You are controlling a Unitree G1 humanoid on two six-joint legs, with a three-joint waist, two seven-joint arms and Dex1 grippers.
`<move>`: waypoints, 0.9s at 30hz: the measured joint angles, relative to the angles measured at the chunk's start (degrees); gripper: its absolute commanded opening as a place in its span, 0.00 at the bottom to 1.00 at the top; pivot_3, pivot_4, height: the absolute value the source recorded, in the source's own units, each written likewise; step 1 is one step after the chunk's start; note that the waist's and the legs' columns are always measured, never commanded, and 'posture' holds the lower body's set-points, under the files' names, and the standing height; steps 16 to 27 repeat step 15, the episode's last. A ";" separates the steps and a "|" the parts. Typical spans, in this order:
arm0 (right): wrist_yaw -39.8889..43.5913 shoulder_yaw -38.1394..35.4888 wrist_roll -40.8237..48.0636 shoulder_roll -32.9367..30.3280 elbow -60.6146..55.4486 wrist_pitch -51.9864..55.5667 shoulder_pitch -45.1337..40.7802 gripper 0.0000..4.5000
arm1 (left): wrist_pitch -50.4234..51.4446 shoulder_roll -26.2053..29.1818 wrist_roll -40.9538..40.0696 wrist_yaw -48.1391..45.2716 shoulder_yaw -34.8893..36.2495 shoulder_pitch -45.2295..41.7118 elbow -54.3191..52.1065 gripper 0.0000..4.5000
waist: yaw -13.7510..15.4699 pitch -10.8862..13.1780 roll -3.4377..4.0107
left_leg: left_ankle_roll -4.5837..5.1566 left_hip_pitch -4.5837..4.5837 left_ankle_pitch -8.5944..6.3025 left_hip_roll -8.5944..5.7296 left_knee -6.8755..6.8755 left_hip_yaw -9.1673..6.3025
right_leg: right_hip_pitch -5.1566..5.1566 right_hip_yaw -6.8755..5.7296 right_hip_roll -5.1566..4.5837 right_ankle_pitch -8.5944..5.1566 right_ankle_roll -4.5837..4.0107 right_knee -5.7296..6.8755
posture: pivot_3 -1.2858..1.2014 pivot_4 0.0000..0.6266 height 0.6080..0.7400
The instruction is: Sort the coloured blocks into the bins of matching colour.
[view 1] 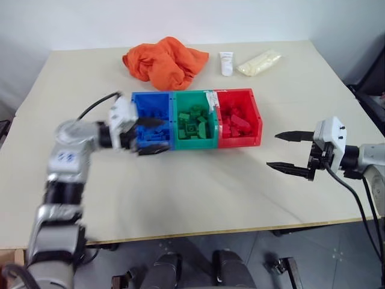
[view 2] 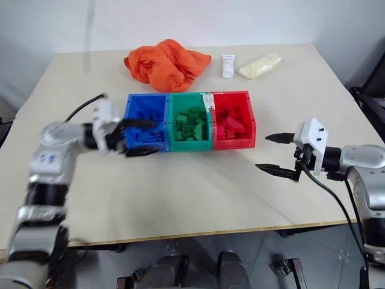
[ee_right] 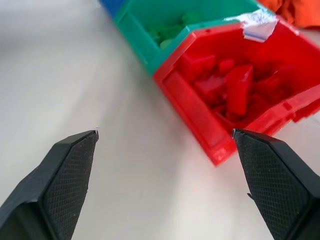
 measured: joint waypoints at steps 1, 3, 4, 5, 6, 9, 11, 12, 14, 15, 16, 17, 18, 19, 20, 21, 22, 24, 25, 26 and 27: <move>0.79 0.20 -0.25 -0.32 0.94 -0.33 -0.34 1.00 | 1.16 0.79 -0.69 0.19 0.89 2.04 -1.56 0.88 | -0.14 0.00 0.00 | 0.00 0.00 0.00 0.01 0.01 -0.05 | 0.01 0.01 0.00 0.01 -0.01 0.00 | 0.52 0.24 1.00; 2.35 0.91 -0.62 -0.36 2.79 -1.15 -2.00 1.00 | 3.05 2.76 -2.36 1.01 2.92 6.12 -5.44 0.88 | 0.08 0.00 0.00 | -0.01 0.00 0.00 -0.01 0.09 -0.10 | 0.09 0.01 -0.03 0.01 -0.02 -0.15 | 0.52 0.24 1.00; 2.87 0.99 -0.84 -0.40 3.17 -1.49 -2.32 1.00 | 3.52 3.34 -2.90 1.34 3.95 7.45 -6.58 0.88 | 0.28 0.00 0.00 | -0.01 0.00 0.00 -0.02 0.10 -0.11 | 0.11 0.02 -0.03 0.01 -0.02 -0.21 | 0.52 0.24 1.00; 3.44 1.29 -1.05 -0.38 3.75 -1.70 -2.96 1.00 | 4.09 4.20 -3.72 1.81 5.26 9.46 -8.02 0.88 | 0.39 0.00 0.00 | -0.01 0.01 0.00 -0.02 0.11 -0.09 | 0.12 0.04 -0.03 0.01 -0.02 -0.20 | 0.52 0.24 1.00; 3.86 1.60 -1.27 -0.38 4.50 -1.95 -3.64 1.00 | 4.58 4.84 -4.43 2.27 6.47 11.59 -8.89 0.88 | 0.44 -0.01 0.02 | -0.01 0.01 0.00 -0.02 0.09 -0.07 | 0.12 0.05 -0.03 0.01 -0.02 -0.20 | 0.52 0.24 1.00; 4.72 2.22 -1.86 -0.38 6.14 -2.72 -4.49 1.00 | 5.77 5.25 -5.51 3.38 8.22 16.43 -10.09 0.88 | 0.84 -0.01 0.02 | -0.01 0.03 0.00 -0.01 0.08 -0.07 | 0.11 0.06 -0.03 0.01 -0.03 -0.21 | 0.52 0.24 1.00; 5.09 2.69 -2.37 -0.35 7.06 -2.75 -5.12 1.00 | 6.36 5.24 -6.34 4.30 8.34 17.70 -10.42 0.88 | 1.30 -0.01 0.02 | -0.01 0.02 -0.01 -0.02 0.10 -0.07 | 0.11 0.06 -0.04 0.01 -0.03 -0.24 | 0.52 0.24 1.00; 5.26 2.73 -2.43 -0.32 7.29 -2.79 -5.49 1.00 | 6.54 5.24 -6.77 4.85 8.46 17.86 -10.63 0.88 | 1.42 -0.01 0.02 | -0.01 0.02 -0.01 -0.03 0.12 -0.08 | 0.12 0.06 -0.05 0.01 -0.03 -0.24 | 0.52 0.24 1.00; 5.40 2.73 -2.44 -0.32 7.40 -2.94 -5.99 1.00 | 6.57 5.23 -7.40 5.82 8.72 17.87 -11.40 0.88 | 1.45 -0.01 0.02 | -0.01 0.02 -0.01 -0.03 0.11 -0.07 | 0.12 0.06 -0.05 0.02 -0.04 -0.25 | 0.52 0.24 1.00; 5.42 2.73 -2.44 -0.31 7.45 -3.05 -6.00 1.00 | 6.56 5.23 -7.50 6.12 8.73 17.88 -11.94 0.88 | 1.41 -0.01 0.02 | -0.02 0.02 -0.01 -0.03 0.10 -0.07 | 0.12 0.06 -0.05 0.02 -0.04 -0.24 | 0.52 0.24 1.00; 5.42 2.73 -2.44 -0.31 7.45 -3.05 -6.00 1.00 | 6.56 5.23 -7.50 6.12 8.73 17.88 -11.94 0.88 | 1.41 -0.01 0.02 | -0.02 0.02 -0.01 -0.03 0.10 -0.07 | 0.12 0.06 -0.05 0.02 -0.04 -0.24 | 0.52 0.24 1.00; 5.42 2.73 -2.44 -0.31 7.45 -3.05 -6.00 1.00 | 6.56 5.23 -7.50 6.12 8.73 17.88 -11.94 0.88 | 1.41 -0.01 0.02 | -0.02 0.02 -0.01 -0.03 0.10 -0.07 | 0.12 0.06 -0.05 0.02 -0.04 -0.24 | 0.52 0.24 1.00; 5.42 2.73 -2.44 -0.31 7.45 -3.05 -6.00 1.00 | 6.56 5.23 -7.50 6.12 8.73 17.88 -11.94 0.88 | 1.41 -0.01 0.02 | -0.02 0.02 -0.01 -0.03 0.10 -0.07 | 0.12 0.06 -0.05 0.02 -0.04 -0.24 | 0.52 0.24 1.00; 5.42 2.73 -2.44 -0.31 7.45 -3.05 -6.00 1.00 | 6.56 5.23 -7.50 6.12 8.73 17.88 -11.94 0.88 | 1.41 -0.01 0.02 | -0.02 0.02 -0.01 -0.03 0.10 -0.07 | 0.12 0.06 -0.05 0.02 -0.04 -0.24 | 0.52 0.24 1.00; 5.42 2.73 -2.44 -0.31 7.45 -3.05 -6.00 1.00 | 6.56 5.23 -7.50 6.12 8.73 17.88 -11.94 0.88 | 1.41 -0.01 0.02 | -0.02 0.02 -0.01 -0.03 0.10 -0.07 | 0.12 0.06 -0.05 0.02 -0.04 -0.24 | 0.52 0.24 1.00; 5.42 2.73 -2.44 -0.31 7.45 -3.05 -6.00 1.00 | 6.56 5.23 -7.50 6.12 8.73 17.88 -11.94 0.88 | 1.41 -0.01 0.02 | -0.02 0.02 -0.01 -0.03 0.10 -0.07 | 0.12 0.06 -0.05 0.02 -0.04 -0.24 | 0.52 0.24 1.00; 5.42 2.73 -2.44 -0.31 7.45 -3.05 -6.00 1.00 | 6.56 5.23 -7.50 6.12 8.73 17.88 -11.94 0.88 | 1.41 -0.01 0.02 | -0.02 0.02 -0.01 -0.03 0.10 -0.07 | 0.12 0.06 -0.05 0.02 -0.04 -0.24 | 0.52 0.24 1.00; 5.42 2.73 -2.44 -0.31 7.45 -3.05 -6.00 1.00 | 6.56 5.23 -7.50 6.12 8.73 17.88 -11.94 0.88 | 1.41 -0.01 0.02 | -0.02 0.02 -0.01 -0.03 0.10 -0.07 | 0.12 0.06 -0.05 0.02 -0.04 -0.24 | 0.52 0.24 1.00; 5.42 2.73 -2.44 -0.31 7.45 -3.05 -6.00 1.00 | 6.56 5.23 -7.50 6.12 8.73 17.88 -11.94 0.88 | 1.41 -0.01 0.02 | -0.02 0.02 -0.01 -0.03 0.10 -0.07 | 0.12 0.06 -0.05 0.02 -0.04 -0.24 | 0.52 0.24 1.00; 5.42 2.73 -2.44 -0.31 7.45 -3.05 -6.00 1.00 | 6.56 5.23 -7.50 6.12 8.73 17.88 -11.94 0.88 | 1.41 -0.01 0.02 | -0.02 0.02 -0.01 -0.03 0.10 -0.07 | 0.12 0.06 -0.05 0.02 -0.04 -0.24 | 0.52 0.24 1.00; 5.42 2.73 -2.44 -0.31 7.45 -3.05 -6.00 1.00 | 6.56 5.23 -7.50 6.12 8.73 17.88 -11.94 0.88 | 1.41 -0.01 0.02 | -0.02 0.02 -0.01 -0.03 0.10 -0.07 | 0.12 0.06 -0.05 0.02 -0.04 -0.24 | 0.52 0.24 1.00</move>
